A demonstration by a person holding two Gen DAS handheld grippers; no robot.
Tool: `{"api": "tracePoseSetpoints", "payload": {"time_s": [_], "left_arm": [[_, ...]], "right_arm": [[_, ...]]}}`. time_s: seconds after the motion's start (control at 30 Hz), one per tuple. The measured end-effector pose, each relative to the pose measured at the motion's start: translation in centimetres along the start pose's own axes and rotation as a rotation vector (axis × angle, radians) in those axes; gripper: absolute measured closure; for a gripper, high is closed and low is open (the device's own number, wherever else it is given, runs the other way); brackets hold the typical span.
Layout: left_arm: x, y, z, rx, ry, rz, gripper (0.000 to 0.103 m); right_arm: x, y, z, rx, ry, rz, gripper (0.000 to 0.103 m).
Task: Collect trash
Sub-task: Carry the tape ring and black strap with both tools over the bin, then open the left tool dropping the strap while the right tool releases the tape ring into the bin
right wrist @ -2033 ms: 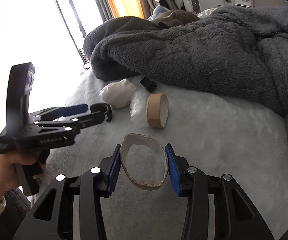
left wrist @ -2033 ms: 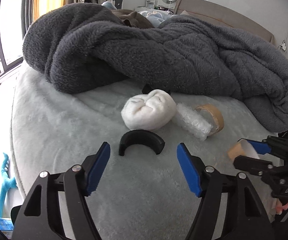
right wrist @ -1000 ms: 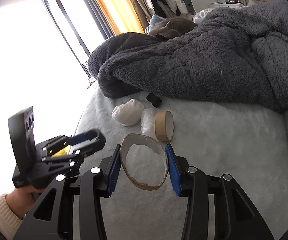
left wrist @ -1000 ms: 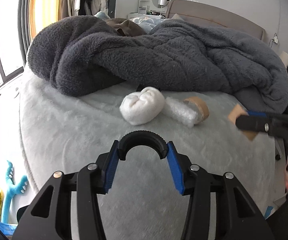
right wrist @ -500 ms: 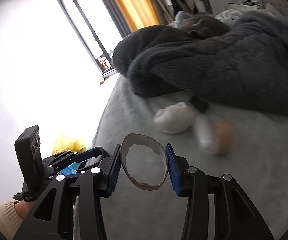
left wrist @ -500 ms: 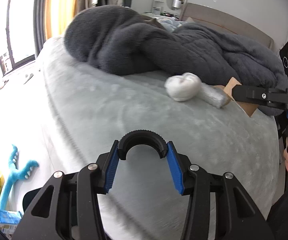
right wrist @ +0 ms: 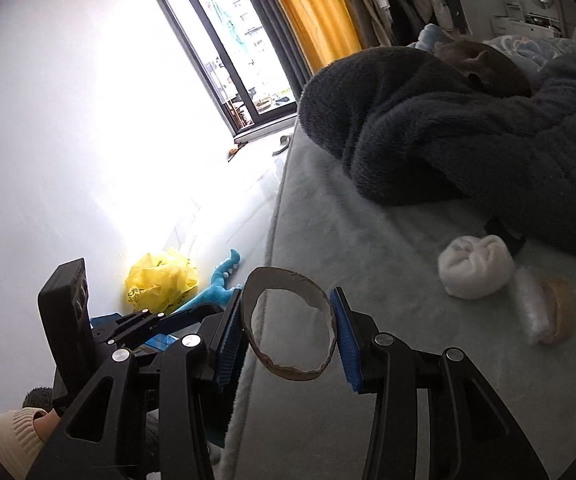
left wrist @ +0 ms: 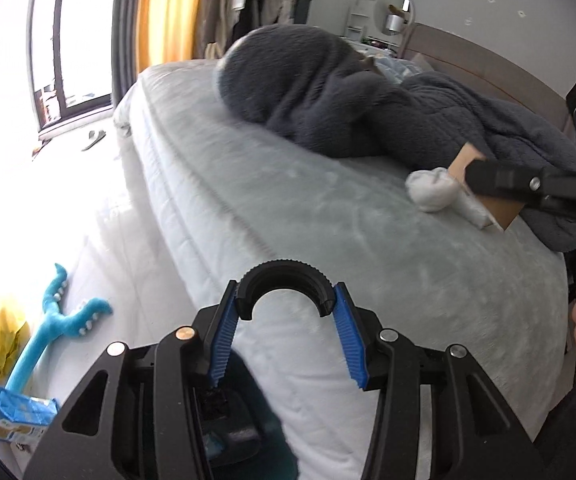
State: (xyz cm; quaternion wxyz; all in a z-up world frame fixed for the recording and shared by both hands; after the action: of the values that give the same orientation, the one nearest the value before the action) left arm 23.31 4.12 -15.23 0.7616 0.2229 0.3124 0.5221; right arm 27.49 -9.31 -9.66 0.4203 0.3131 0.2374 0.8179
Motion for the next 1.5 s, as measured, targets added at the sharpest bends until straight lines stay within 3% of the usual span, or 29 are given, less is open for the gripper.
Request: {"api": "tracePoseSetpoints", "payload": {"time_s": [0.23, 0.63, 1.03, 1.13, 1.33, 1.5], "left_arm": [[4.2, 0.5, -2.1, 0.06, 0.051, 0.062, 0.053], [11.4, 0.3, -7.8, 0.229, 0.236, 0.091, 0.053], [14.8, 0.3, -14.2, 0.426, 0.322, 0.1, 0.051], [15.7, 0.5, -15.5, 0.459, 0.345, 0.099, 0.046], [16.5, 1.9, -15.7, 0.431, 0.356, 0.077, 0.025], [17.1, 3.5, -14.3, 0.359, 0.347, 0.08, 0.016]], "right_arm": [[4.4, -2.6, -0.2, 0.039, 0.043, 0.029, 0.059], [10.2, -7.3, -1.6, 0.122, 0.11, 0.054, 0.059], [14.0, -11.0, -3.7, 0.215, 0.161, 0.066, 0.059], [14.8, -12.5, -4.8, 0.255, 0.182, 0.053, 0.059], [16.0, -15.1, -7.3, 0.328, 0.202, 0.035, 0.059], [16.1, -17.2, -9.7, 0.402, 0.207, 0.009, 0.059]]}}
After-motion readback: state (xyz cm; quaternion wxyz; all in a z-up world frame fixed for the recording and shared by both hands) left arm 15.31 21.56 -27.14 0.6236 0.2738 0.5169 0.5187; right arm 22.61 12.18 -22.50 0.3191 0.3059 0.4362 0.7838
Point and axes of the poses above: each gripper's, at about its wrist camera, not at the fingertips, and y roughly against the way its jaws point, x to its left, z to its top, the point moved 9 cm from there along -y, roughly the way its jaws point, and after that the axes turned 9 degrees about -z, right-handed, at the moved point
